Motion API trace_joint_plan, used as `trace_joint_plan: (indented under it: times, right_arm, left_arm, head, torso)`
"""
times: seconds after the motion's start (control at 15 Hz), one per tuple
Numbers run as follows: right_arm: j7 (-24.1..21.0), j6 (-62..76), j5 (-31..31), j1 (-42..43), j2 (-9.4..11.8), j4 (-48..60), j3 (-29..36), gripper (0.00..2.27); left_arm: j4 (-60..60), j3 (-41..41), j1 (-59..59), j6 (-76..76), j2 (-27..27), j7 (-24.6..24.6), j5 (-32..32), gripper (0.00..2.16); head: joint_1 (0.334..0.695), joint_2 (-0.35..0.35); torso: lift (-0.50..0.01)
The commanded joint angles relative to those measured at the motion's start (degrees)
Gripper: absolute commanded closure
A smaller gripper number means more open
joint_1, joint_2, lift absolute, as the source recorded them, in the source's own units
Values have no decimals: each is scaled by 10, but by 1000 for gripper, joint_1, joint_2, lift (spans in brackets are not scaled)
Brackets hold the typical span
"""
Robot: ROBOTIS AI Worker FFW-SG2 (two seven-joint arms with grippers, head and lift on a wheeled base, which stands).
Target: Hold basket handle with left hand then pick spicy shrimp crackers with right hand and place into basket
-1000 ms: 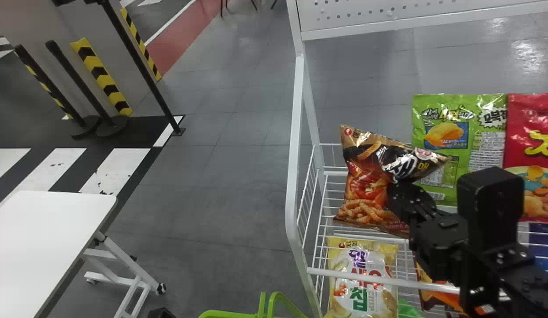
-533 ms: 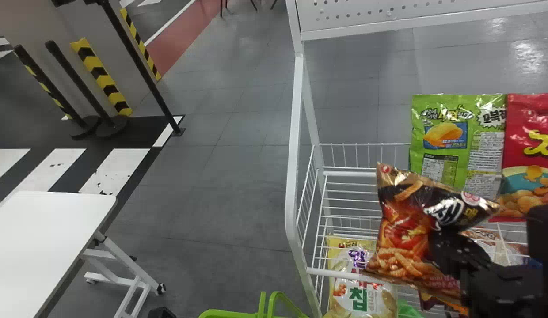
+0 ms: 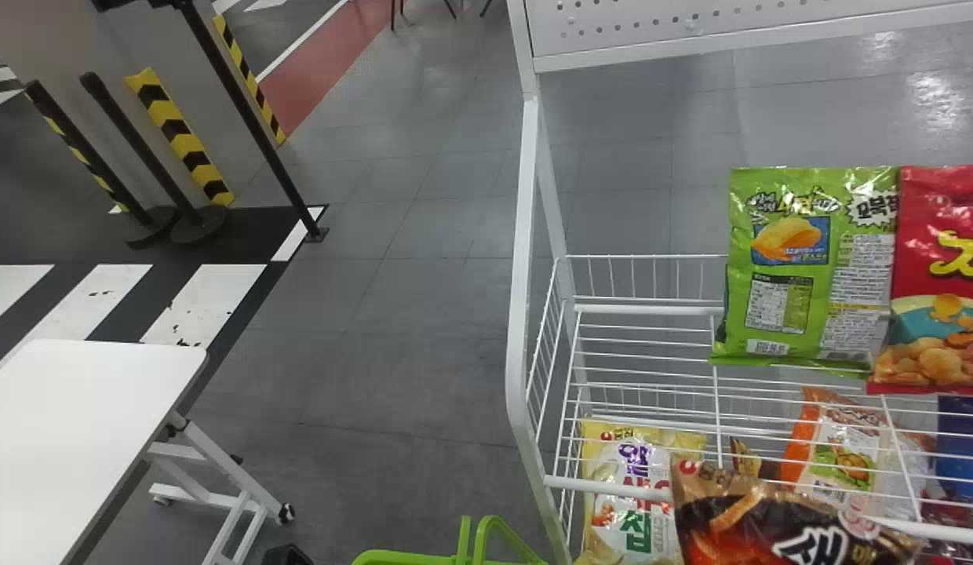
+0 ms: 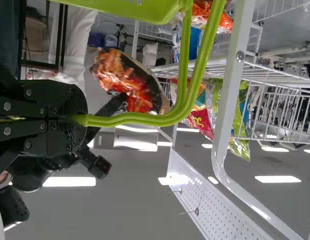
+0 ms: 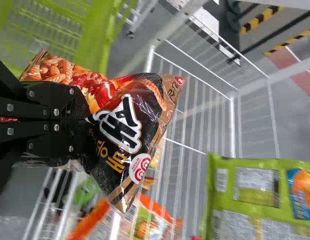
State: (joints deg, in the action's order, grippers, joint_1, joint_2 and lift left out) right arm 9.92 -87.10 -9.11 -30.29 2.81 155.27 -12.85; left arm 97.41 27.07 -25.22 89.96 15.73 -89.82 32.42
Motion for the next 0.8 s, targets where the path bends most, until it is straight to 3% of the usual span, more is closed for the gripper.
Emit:
trace_joint_plan:
  times: [0.0,0.27,0.6,0.67,0.73]
  right_arm:
    - [10,-15,-30,-1,-2,-10,-8,2246]
    - [13,-15,-50,9,-9,-50,-39,2243]
    - [13,36,-53,59,-23,-175,-111,2240]
    - [13,49,-53,68,-24,-196,-123,2165]
    - [13,57,-54,78,-25,-217,-135,1835]
  left_arm:
    - [0,0,0,1,0,-7,0,2148]
    - [1,0,0,1,0,-7,0,2148]
    - [1,1,0,1,0,-7,4,2148]
    - [1,2,0,1,0,-7,4,2148]
    - [1,2,0,1,0,-7,4,2148]
  head:
    - [695,350]
    - [695,350]
    - [695,350]
    - [695,350]
    - [695,350]
  torso:
    - [-10]
    - [-10]
    - [-10]
    - [-10]
    - [-10]
